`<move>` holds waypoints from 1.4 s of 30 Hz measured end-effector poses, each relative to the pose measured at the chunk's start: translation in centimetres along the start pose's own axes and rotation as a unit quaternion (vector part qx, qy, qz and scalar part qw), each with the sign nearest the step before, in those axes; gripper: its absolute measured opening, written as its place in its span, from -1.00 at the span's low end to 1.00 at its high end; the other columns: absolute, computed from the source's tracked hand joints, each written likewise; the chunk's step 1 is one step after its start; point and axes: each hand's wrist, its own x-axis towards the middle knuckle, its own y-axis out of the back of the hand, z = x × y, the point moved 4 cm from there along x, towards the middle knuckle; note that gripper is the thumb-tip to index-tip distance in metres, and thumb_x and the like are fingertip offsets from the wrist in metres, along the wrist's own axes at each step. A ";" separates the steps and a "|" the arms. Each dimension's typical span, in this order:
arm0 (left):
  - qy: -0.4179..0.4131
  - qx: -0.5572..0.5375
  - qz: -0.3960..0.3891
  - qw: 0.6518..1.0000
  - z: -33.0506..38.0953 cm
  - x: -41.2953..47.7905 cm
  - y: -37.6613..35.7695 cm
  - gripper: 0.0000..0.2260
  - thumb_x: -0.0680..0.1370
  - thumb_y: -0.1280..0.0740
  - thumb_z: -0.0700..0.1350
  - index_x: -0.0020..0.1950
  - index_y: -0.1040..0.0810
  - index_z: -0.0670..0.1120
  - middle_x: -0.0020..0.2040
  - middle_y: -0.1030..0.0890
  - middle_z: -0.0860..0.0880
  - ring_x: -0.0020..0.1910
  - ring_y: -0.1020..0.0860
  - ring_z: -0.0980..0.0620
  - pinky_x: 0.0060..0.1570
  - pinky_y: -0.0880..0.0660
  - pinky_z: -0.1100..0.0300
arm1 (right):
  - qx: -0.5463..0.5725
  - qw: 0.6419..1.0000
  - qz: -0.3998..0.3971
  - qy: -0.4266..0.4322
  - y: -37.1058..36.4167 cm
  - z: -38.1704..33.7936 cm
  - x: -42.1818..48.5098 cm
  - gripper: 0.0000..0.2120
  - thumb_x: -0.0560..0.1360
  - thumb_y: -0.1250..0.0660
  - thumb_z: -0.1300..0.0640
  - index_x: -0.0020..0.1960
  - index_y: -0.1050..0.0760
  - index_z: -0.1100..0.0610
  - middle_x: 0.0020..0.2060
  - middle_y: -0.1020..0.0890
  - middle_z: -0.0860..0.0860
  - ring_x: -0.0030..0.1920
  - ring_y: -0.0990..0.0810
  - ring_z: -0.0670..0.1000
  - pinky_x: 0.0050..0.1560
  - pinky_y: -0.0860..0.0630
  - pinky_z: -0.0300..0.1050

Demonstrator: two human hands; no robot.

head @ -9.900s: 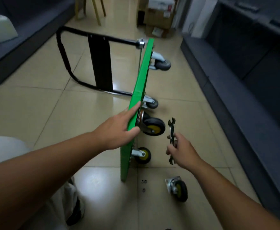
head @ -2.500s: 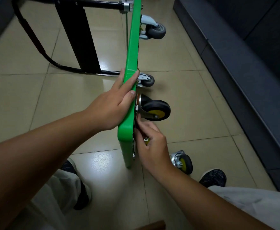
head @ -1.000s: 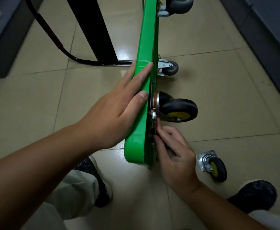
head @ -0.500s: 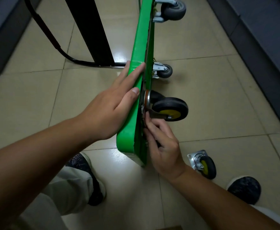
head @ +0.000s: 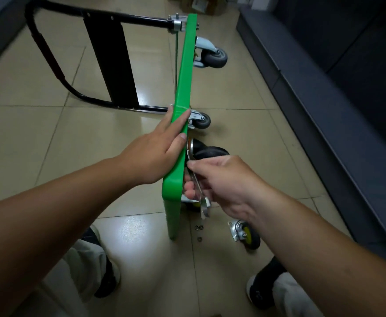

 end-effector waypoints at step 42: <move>-0.006 -0.022 0.042 0.999 0.0 0.2 -0.5 -0.47 0.63 0.05 0.14 0.62 0.03 0.33 0.67 0.03 0.13 0.57 -0.24 -0.02 0.46 -0.29 0.01 | -0.201 0.870 0.055 0.447 1.9 8.2 5.0 -0.60 0.61 -0.26 0.38 0.44 -0.42 0.33 -0.01 -0.56 0.14 0.01 -0.59 0.08 0.07 -0.49 -0.19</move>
